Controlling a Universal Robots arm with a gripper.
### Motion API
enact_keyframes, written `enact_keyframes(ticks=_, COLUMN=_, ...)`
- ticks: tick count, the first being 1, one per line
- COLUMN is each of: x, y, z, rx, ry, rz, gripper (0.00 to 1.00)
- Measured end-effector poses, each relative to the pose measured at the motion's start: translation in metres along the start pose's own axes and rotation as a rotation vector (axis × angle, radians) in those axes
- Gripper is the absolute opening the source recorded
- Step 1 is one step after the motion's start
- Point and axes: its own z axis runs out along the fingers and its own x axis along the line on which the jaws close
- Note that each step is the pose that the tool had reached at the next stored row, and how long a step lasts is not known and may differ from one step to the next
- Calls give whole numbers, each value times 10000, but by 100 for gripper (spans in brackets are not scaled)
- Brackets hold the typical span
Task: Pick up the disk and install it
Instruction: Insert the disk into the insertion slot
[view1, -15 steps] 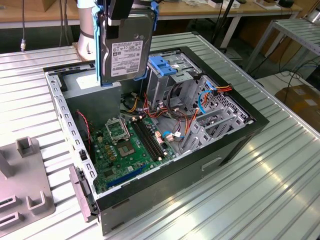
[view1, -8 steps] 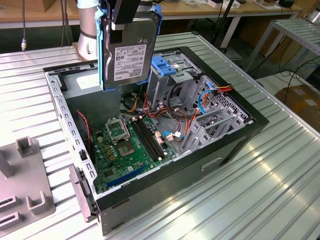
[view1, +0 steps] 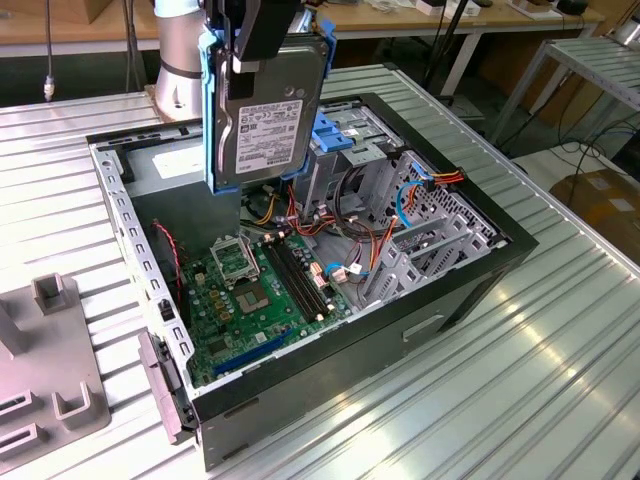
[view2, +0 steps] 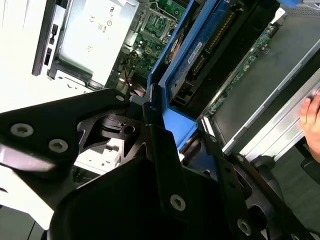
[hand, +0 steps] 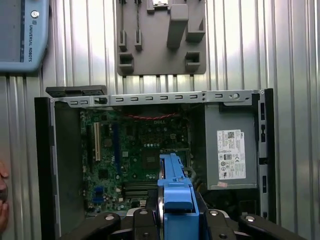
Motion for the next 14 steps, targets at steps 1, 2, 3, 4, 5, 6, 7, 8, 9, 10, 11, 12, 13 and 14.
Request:
enact_keyframes(ticks=1, x=38, y=-4, z=1, rx=-2, ry=-1, rz=1, gripper=37)
enact_keyframes(ticks=2, x=67, y=-11, z=2, rx=-8, ry=-1, rz=1, gripper=37)
enact_keyframes(ticks=3, x=85, y=-21, z=2, rx=-13, ry=-1, rz=1, gripper=37)
enact_keyframes(ticks=4, x=104, y=-41, z=2, rx=-20, ry=0, rz=1, gripper=37)
enact_keyframes(ticks=5, x=112, y=-56, z=3, rx=-21, ry=0, rz=1, gripper=37)
enact_keyframes(ticks=6, x=116, y=-70, z=3, rx=-22, ry=0, rz=0, gripper=37)
enact_keyframes(ticks=7, x=119, y=-90, z=3, rx=-23, ry=0, rz=0, gripper=37)
enact_keyframes(ticks=8, x=120, y=-116, z=3, rx=-24, ry=0, rz=0, gripper=37)
enact_keyframes(ticks=9, x=121, y=-141, z=3, rx=-25, ry=0, rz=0, gripper=37)
enact_keyframes(ticks=10, x=121, y=-162, z=4, rx=-25, ry=0, rz=1, gripper=37)
enact_keyframes(ticks=11, x=121, y=-208, z=4, rx=-25, ry=0, rz=0, gripper=37)
enact_keyframes(ticks=12, x=118, y=-275, z=5, rx=-26, ry=1, rz=0, gripper=37)
enact_keyframes(ticks=13, x=116, y=-334, z=6, rx=-26, ry=1, rz=1, gripper=37)
enact_keyframes(ticks=14, x=113, y=-390, z=6, rx=-26, ry=0, rz=0, gripper=37)
